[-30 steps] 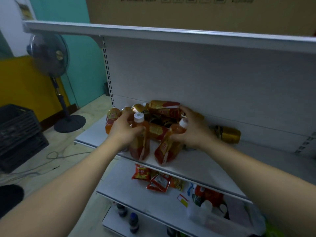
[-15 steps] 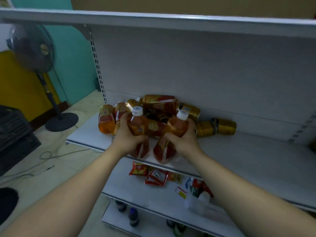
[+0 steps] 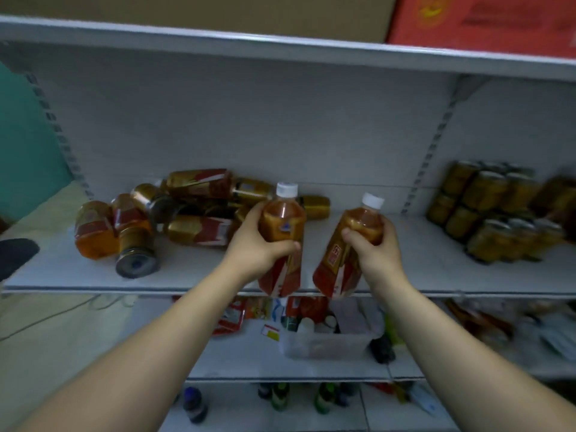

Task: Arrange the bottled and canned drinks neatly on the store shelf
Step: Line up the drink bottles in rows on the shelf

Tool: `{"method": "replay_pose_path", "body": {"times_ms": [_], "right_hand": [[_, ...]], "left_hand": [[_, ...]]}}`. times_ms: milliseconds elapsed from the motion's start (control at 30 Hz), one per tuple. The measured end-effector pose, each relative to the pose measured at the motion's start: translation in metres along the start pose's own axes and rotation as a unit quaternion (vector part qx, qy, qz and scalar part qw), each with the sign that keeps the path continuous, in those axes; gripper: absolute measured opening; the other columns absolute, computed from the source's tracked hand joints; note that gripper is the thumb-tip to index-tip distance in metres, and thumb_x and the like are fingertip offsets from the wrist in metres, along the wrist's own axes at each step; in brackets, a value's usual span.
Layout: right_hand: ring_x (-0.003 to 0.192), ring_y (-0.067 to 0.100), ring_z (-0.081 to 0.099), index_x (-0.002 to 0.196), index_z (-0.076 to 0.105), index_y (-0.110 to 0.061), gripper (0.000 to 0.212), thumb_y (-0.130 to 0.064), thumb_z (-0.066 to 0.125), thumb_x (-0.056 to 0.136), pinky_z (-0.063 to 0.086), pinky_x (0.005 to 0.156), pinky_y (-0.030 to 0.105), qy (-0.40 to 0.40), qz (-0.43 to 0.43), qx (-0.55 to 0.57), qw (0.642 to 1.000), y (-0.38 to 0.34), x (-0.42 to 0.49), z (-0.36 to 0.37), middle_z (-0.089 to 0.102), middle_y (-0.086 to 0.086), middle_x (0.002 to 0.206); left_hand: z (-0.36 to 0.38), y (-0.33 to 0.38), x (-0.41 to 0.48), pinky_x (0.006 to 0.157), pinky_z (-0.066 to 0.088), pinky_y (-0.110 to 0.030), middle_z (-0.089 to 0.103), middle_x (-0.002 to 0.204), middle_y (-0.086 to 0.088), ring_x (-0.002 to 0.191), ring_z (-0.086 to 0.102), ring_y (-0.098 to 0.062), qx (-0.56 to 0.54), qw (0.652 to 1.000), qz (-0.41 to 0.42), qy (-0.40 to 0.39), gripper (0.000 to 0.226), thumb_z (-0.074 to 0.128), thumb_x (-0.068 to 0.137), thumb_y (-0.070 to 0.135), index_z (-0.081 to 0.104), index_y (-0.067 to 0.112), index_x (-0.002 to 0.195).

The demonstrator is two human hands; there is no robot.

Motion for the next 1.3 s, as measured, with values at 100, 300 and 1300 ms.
{"method": "replay_pose_path", "body": {"times_ms": [100,300,1300], "right_hand": [[0.084,0.004,0.058,0.117,0.042,-0.026,0.053,-0.015,0.076,0.079,0.048,0.068,0.023,0.050,-0.018,-0.002,0.999,-0.014,0.004,-0.068,0.058,-0.010,0.097],[0.093,0.014,0.061,0.113,0.048,-0.028,0.057,-0.024,0.083,0.069,0.050,0.078,0.032,0.117,-0.044,-0.042,0.991,-0.034,0.010,-0.237,0.061,-0.005,0.105],[0.102,0.017,0.055,0.115,0.041,-0.035,0.062,-0.029,0.083,0.069,0.045,0.085,0.037,0.279,0.029,-0.168,0.945,0.003,0.184,-0.687,0.055,-0.011,0.106]], "left_hand": [[0.068,0.023,-0.006,0.082,0.045,-0.023,0.057,0.102,0.010,0.094,0.059,-0.009,-0.013,0.999,0.003,-0.038,0.072,0.084,0.067,0.016,0.043,0.024,0.125],[0.229,0.085,-0.023,0.063,0.045,-0.005,0.059,0.089,0.012,0.078,0.056,0.004,-0.073,0.991,0.022,-0.106,0.056,0.082,0.066,0.003,0.047,0.022,0.106],[0.735,0.195,0.070,0.092,0.043,-0.034,0.051,0.114,0.007,0.106,0.052,-0.014,-0.080,0.958,0.044,-0.273,0.083,0.082,0.067,0.014,0.034,0.021,0.135]]}}
Point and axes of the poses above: each hand's wrist, its own x-axis towards the middle knuckle, its own z-axis out of the palm, y = z × x, the point moved 5 cm from there along x, towards the middle knuckle
